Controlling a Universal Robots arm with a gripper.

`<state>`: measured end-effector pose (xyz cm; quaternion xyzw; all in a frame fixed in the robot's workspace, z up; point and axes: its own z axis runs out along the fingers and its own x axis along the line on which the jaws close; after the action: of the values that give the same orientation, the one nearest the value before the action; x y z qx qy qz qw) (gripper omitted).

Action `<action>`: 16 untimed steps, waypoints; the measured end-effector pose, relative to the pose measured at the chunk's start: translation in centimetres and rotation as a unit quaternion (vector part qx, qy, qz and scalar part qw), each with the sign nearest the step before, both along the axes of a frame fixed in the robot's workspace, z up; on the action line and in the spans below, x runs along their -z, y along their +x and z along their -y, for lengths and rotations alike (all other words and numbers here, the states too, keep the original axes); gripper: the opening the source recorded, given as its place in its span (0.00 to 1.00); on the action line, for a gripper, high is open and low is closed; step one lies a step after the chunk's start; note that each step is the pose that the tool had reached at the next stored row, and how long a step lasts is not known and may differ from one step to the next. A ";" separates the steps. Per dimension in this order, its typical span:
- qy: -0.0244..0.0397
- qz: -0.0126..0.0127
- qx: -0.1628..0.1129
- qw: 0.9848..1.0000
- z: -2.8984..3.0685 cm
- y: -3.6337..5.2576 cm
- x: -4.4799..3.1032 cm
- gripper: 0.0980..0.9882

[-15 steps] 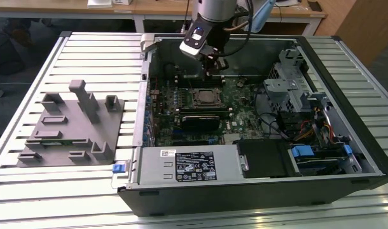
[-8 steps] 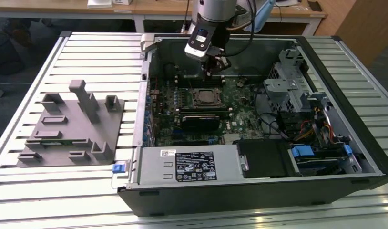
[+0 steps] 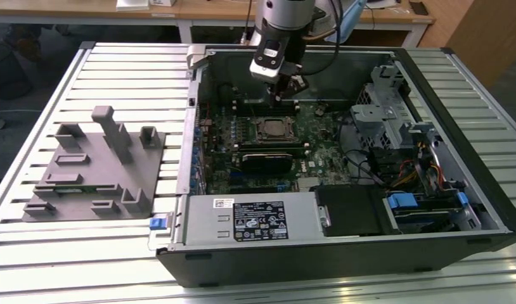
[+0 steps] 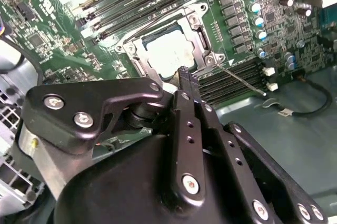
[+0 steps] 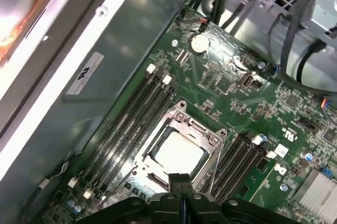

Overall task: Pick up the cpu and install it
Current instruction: 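Install the first cpu locking lever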

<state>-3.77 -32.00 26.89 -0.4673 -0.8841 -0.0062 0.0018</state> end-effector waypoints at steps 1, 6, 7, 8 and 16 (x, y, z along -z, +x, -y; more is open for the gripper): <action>0.000 0.000 -0.004 1.000 0.00 0.00 0.01 0.01; 0.000 0.000 -0.046 0.999 0.00 0.00 0.03 0.01; 0.000 0.000 -0.055 0.999 0.00 0.00 0.03 0.01; 0.000 0.000 -0.064 0.998 0.00 0.00 0.03 0.01; -0.001 0.000 -0.134 0.991 0.00 0.00 0.05 0.01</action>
<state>-3.78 -32.00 26.84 -0.3445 -0.9388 -0.0049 0.0021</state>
